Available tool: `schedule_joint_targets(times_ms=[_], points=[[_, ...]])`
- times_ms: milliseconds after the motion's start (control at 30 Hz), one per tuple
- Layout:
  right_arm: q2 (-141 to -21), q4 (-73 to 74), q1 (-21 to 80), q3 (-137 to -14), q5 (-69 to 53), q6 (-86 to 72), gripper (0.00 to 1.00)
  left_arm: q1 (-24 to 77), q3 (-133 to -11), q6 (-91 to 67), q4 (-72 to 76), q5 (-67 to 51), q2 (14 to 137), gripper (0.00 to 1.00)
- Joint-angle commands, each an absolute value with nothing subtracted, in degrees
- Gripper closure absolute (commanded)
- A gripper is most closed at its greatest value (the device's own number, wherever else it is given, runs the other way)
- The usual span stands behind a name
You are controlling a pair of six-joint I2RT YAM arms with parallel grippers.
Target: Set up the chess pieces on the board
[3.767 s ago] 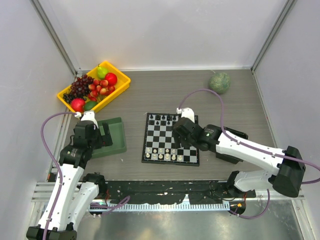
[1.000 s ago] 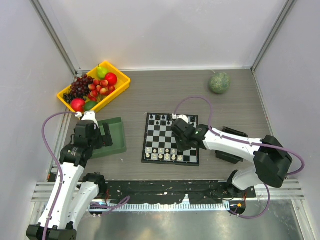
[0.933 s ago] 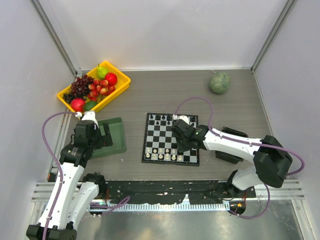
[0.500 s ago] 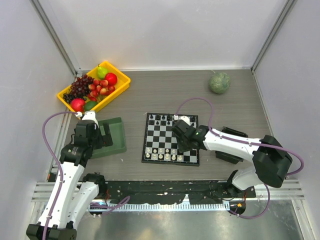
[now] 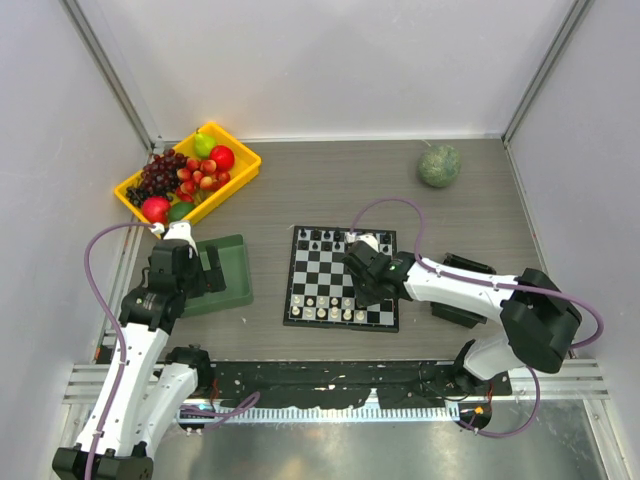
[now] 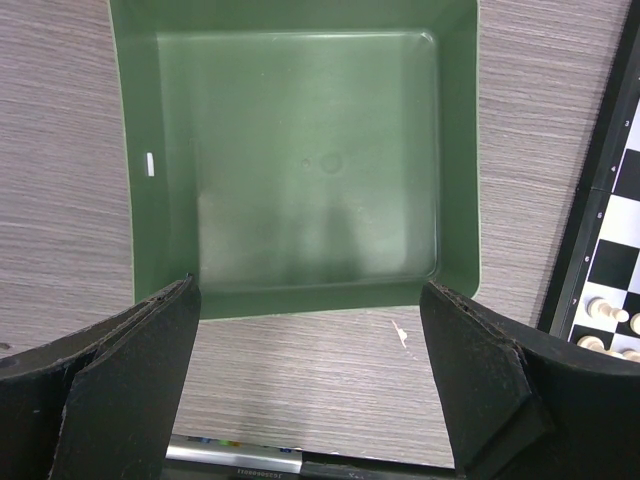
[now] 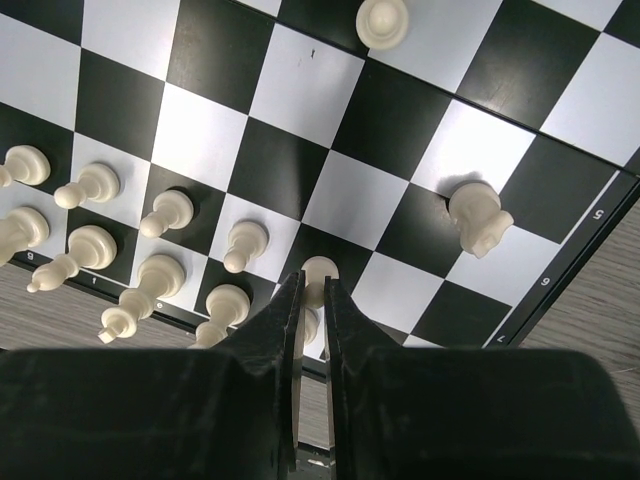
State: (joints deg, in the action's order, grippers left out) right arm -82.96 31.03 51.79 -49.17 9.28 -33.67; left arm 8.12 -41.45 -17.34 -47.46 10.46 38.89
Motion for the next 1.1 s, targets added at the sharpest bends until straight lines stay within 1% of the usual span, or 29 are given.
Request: schedule_joint_targets(times_ms=[0,33,167,333,533,733,900,1067], points=[[-83.67,29.71,52.03,-49.39,9.93,-34.8,0.86,7.91,-43.86,-16.96,-47.02,10.28,38.85,0.01],[-83.67,29.79,52.03,-49.39,10.11,-34.89,0.83,7.91,-43.77,-16.96,-47.11,10.28,38.93,0.01],[-83.5,30.32,52.03,-50.1,10.63,-34.72,0.77,7.91,-43.77,-16.96,-47.02,10.28,38.85,0.01],[-81.39,31.9,52.03,-51.94,11.51,-34.02,0.62,7.91,-43.86,-16.96,-47.11,10.28,38.85,0.01],[-76.65,35.07,52.12,-55.36,15.38,-32.96,0.53,7.91,-43.86,-16.96,-47.11,10.2,39.11,0.01],[-72.86,36.74,49.84,-56.08,19.69,-32.87,0.49,7.91,-43.86,-16.88,-47.2,10.11,38.94,0.01],[-74.17,36.48,45.71,-54.5,17.06,-32.78,0.49,7.91,-43.86,-16.96,-47.11,10.11,38.85,0.01],[-77.16,34.72,44.21,-53.26,13.89,-33.31,0.49,7.91,-43.86,-16.88,-47.11,10.19,38.94,0.01]])
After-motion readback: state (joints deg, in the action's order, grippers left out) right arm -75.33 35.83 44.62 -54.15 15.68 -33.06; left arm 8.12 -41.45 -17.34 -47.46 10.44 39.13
